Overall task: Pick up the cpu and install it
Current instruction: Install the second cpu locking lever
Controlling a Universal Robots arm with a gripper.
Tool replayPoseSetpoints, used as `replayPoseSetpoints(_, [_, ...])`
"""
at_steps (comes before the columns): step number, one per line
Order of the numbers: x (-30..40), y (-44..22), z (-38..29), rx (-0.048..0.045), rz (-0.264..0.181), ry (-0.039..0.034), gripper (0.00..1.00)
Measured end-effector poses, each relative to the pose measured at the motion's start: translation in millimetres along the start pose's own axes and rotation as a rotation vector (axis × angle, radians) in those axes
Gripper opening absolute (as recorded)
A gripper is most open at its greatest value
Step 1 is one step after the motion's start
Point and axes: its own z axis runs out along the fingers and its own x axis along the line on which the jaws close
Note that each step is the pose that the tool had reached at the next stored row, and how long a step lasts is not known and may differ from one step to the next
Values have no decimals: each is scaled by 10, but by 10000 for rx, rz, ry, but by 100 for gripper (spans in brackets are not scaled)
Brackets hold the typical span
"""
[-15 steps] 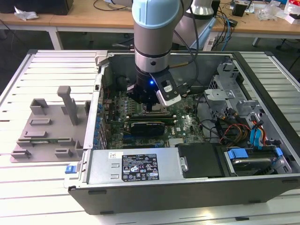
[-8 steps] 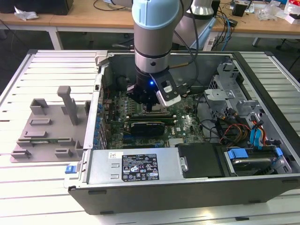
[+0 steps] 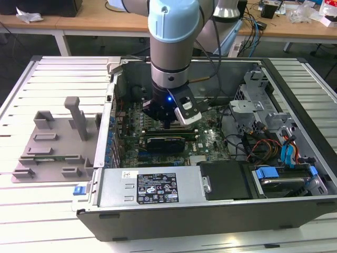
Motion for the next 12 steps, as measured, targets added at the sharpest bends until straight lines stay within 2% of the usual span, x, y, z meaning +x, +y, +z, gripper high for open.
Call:
replayPoseSetpoints(5, [123,-15,76,-16,-1,-3,11])
replayPoseSetpoints(7, [130,-17,87,-103,-8,-15,11])
replayPoseSetpoints(10, [130,-17,88,-110,-8,-15,11])
replayPoseSetpoints(11, [133,-18,90,-219,-7,-17,11])
replayPoseSetpoints(12, [147,-19,100,-253,-6,-20,11])
